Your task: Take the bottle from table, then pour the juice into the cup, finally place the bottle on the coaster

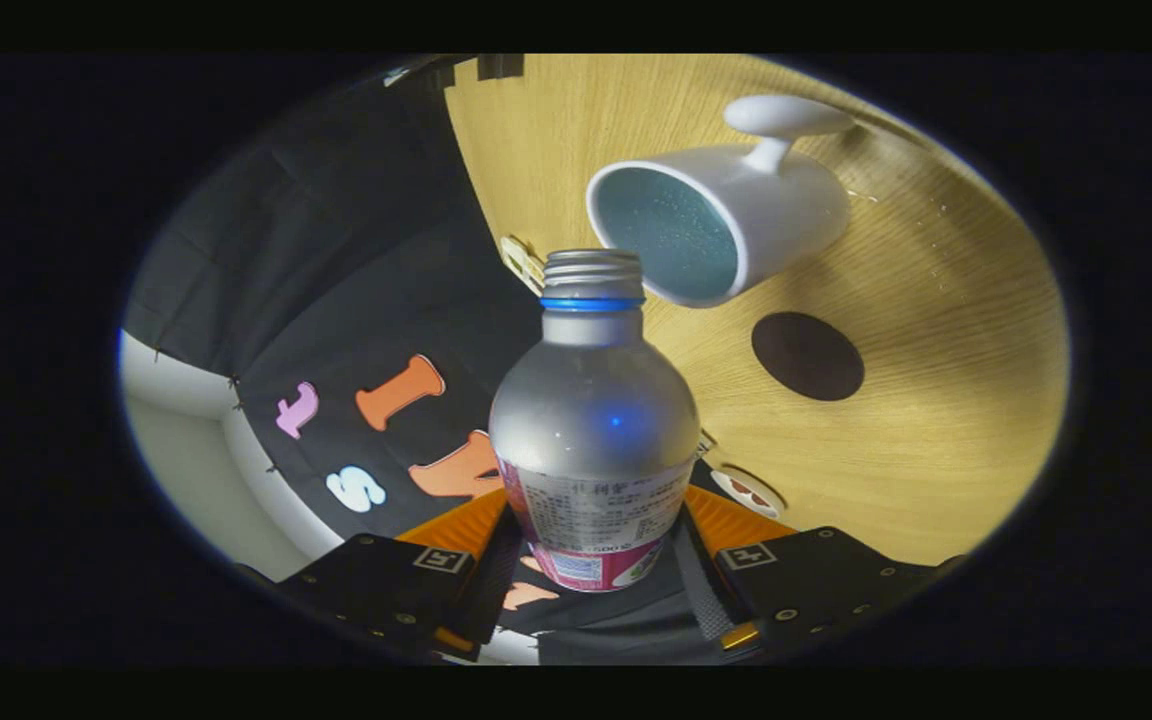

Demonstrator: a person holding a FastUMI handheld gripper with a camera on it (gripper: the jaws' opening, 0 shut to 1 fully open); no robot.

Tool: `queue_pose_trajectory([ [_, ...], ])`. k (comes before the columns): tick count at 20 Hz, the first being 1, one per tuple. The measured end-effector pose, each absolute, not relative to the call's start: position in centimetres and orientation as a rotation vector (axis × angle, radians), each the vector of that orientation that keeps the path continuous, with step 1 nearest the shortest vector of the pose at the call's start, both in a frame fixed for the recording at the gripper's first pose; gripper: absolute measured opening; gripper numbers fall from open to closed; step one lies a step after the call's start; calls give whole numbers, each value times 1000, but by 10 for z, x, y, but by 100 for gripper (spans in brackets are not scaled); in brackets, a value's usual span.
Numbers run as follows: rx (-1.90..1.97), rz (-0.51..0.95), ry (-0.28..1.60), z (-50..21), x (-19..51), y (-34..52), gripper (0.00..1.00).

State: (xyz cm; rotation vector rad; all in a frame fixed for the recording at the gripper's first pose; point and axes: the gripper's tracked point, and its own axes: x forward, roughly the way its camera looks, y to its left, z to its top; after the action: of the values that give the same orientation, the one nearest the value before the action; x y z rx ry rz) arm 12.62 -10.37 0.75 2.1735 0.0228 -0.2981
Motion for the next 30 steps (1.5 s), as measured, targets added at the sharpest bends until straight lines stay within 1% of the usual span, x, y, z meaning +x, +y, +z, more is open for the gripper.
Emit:
queue_pose_trajectory([
  [3,2020,-342,98,-9,122,-100,75],
  [8,1770,-385,144,-22,115,-100,75],
  [12,1601,-376,175,-25,113,-96,75],
  [18,1245,-356,188,-12,115,-105,75],
  [28,630,-394,253,5,125,-117,76],
  [30,536,-382,245,11,128,-114,75],
])
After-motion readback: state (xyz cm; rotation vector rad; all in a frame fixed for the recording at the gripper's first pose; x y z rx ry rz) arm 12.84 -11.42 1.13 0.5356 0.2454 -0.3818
